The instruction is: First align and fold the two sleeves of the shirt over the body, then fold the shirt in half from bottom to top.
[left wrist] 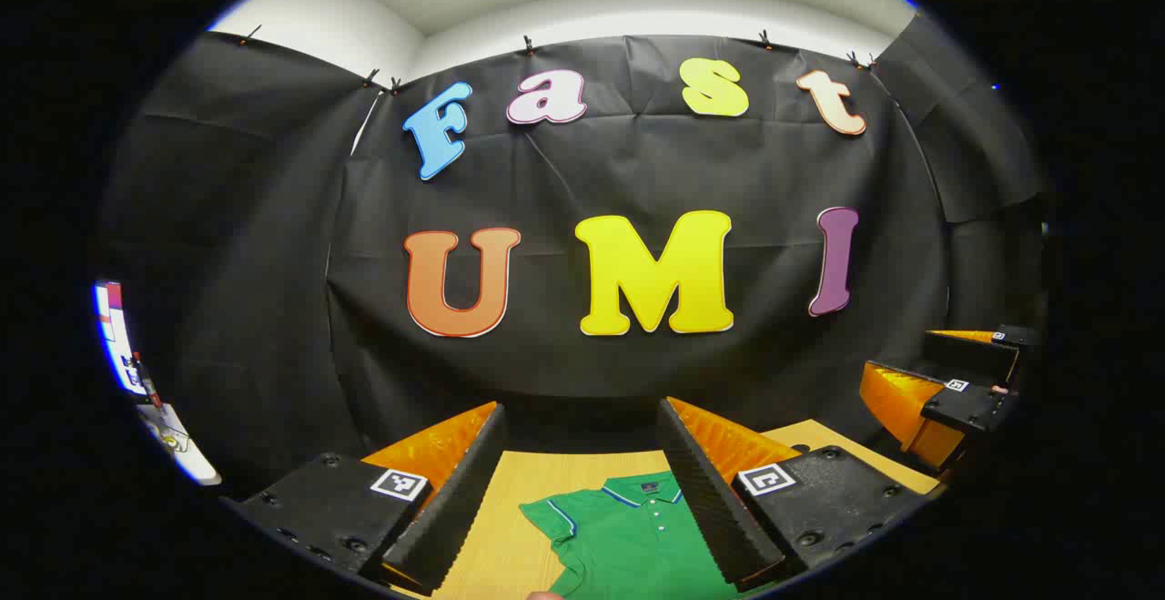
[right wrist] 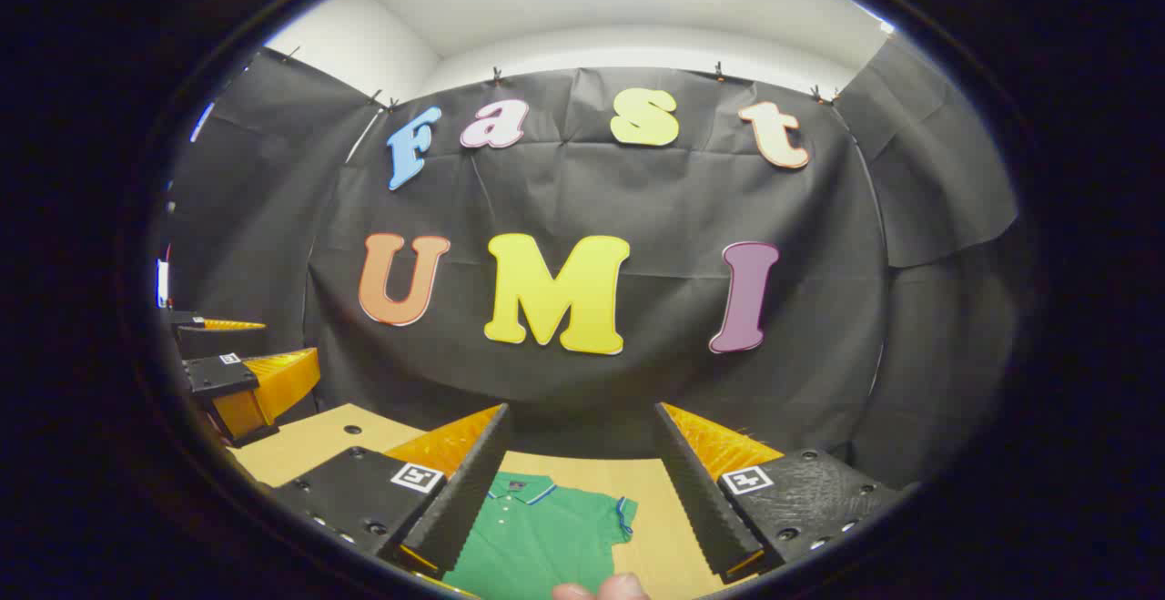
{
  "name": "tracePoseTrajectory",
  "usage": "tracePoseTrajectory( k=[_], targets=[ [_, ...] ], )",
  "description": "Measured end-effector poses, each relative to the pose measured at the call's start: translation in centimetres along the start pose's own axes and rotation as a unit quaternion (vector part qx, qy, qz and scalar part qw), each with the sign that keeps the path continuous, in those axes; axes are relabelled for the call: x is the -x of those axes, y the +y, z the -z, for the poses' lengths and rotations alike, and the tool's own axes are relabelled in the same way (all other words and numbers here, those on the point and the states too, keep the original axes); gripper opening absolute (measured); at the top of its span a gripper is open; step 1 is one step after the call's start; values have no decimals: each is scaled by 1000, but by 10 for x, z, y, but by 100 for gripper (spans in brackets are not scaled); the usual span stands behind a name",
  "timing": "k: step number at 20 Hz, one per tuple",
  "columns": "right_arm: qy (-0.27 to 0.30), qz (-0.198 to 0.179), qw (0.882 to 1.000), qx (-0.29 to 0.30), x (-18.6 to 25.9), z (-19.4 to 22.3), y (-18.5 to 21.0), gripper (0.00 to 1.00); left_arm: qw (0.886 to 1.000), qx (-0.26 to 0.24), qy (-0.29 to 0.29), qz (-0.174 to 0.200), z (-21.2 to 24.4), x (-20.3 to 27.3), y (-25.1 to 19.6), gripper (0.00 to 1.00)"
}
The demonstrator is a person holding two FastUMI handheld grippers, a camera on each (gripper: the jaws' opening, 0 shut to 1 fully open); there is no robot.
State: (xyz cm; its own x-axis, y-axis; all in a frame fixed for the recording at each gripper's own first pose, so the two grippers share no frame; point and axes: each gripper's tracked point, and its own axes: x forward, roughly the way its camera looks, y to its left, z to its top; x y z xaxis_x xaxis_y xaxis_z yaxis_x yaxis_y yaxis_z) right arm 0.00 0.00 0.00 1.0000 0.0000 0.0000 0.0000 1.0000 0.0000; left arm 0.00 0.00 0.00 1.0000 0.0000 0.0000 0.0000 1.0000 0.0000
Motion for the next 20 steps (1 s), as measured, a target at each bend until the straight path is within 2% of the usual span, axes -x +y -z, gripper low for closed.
tracePoseTrajectory(
  k=[7, 20],
  targets=[
    [7, -1, 1000, 1, -20, 5, 3, 95, 1000, -2, 10, 2, 6, -17, -3, 100],
    [18, 2, 1000, 10, -26, 12, -4, 95, 1000, 0, 16, 6, 8, -29, -14, 100]
  ],
)
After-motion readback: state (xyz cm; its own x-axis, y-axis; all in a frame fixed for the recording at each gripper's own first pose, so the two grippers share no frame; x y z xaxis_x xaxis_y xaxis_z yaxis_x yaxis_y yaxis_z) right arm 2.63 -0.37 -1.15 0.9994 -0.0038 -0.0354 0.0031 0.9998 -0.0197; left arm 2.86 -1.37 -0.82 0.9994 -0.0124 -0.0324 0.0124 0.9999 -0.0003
